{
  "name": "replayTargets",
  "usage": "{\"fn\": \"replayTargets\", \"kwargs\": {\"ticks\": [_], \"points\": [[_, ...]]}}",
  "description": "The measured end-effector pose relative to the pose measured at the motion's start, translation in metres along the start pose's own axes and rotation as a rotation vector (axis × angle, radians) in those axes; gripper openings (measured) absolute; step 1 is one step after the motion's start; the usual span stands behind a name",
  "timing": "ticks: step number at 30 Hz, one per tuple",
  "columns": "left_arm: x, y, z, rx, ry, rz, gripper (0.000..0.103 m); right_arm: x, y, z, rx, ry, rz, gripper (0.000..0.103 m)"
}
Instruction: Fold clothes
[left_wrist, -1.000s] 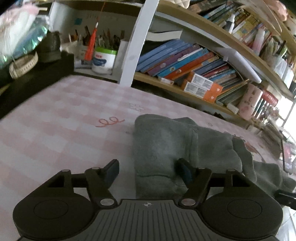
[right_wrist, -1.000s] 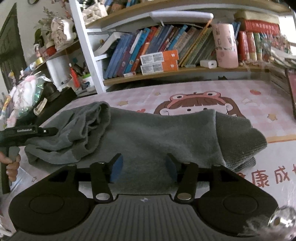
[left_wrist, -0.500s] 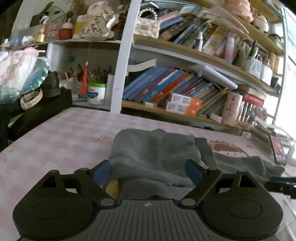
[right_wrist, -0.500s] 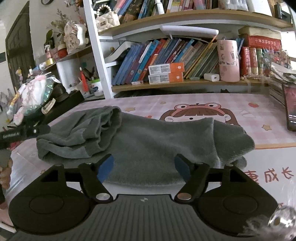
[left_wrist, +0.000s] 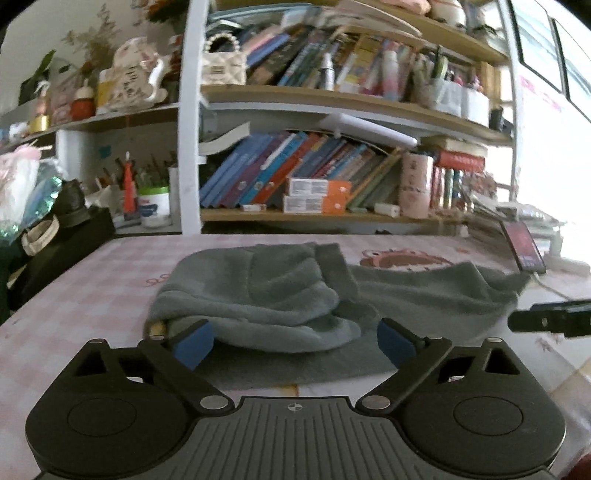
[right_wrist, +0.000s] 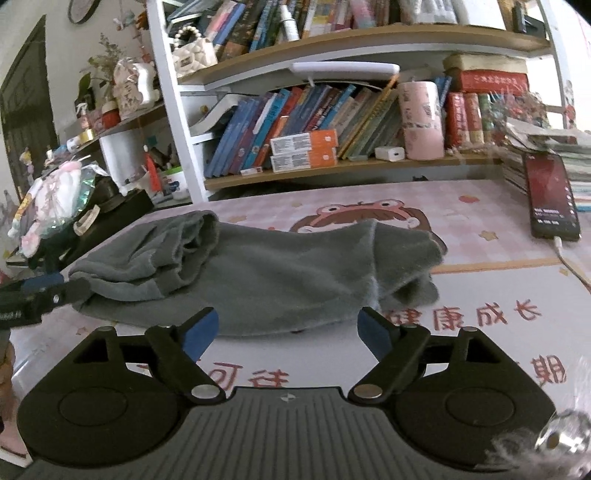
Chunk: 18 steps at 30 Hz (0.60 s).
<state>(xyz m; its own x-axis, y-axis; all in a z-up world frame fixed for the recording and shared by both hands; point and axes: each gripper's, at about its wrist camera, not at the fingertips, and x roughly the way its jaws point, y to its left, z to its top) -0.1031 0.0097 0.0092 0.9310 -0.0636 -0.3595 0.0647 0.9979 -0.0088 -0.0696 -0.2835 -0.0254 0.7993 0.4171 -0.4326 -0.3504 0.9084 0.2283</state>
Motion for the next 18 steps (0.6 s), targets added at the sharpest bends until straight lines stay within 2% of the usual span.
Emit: {"fn": "replayTargets", "kwargs": {"ticks": [8, 18], "points": [[-0.003, -0.028, -0.004, 0.058, -0.031, 0.0, 0.101, -0.006, -0.019, -0.005, 0.063, -0.006, -0.008, 0.085], [0.0, -0.058, -0.014, 0.201, -0.021, -0.018, 0.101, -0.002, -0.031, -0.011, 0.108, 0.015, -0.021, 0.086]]}}
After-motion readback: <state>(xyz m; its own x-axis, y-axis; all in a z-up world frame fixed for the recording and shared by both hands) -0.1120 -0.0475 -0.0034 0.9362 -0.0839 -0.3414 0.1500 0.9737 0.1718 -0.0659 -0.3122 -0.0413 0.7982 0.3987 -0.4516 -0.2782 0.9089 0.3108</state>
